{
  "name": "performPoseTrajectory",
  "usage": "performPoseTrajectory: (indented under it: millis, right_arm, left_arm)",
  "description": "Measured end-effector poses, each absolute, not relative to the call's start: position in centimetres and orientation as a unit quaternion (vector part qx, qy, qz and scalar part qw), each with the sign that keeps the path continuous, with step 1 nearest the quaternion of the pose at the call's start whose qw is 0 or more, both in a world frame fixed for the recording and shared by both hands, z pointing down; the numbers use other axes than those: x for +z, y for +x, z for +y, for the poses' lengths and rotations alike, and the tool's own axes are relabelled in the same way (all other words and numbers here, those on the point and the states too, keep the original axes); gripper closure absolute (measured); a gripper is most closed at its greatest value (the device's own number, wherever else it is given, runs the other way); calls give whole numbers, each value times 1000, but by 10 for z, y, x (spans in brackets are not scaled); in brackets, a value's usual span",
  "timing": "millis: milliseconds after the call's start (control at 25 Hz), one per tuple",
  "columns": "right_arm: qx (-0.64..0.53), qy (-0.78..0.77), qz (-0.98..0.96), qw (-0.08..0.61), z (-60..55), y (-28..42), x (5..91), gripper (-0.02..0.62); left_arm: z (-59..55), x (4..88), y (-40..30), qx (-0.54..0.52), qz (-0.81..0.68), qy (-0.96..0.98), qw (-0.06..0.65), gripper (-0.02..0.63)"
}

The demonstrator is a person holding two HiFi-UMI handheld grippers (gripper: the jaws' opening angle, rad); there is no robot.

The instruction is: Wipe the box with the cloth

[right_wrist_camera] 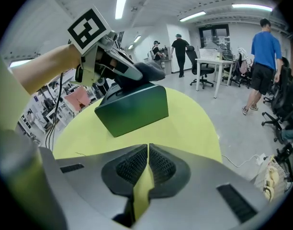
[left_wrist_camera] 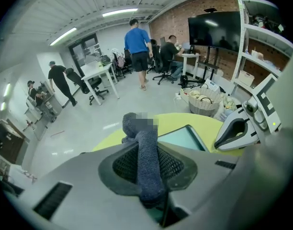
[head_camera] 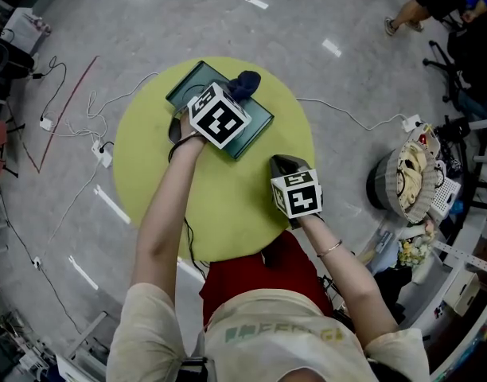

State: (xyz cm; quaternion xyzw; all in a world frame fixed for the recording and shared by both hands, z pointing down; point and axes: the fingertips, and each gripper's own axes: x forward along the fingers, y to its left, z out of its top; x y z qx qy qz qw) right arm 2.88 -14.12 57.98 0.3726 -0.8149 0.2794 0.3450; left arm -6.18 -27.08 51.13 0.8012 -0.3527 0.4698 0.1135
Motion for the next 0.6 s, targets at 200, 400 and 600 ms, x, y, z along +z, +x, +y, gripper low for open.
performPoseTrajectory:
  millis: [200,400,600]
  right_arm:
    - [274,364,-820,345,-134,41,577,555]
    - [266,354,-828,344,-124,49,571,555]
    - [261,342,-836,340,-110,59,566,556]
  left_arm:
    - [-251,512,-35,474,-333,806,120,522]
    - [-230,509,-14,477,-323,807,132,522]
    - [-211,507,7,485,-314,805,135,522]
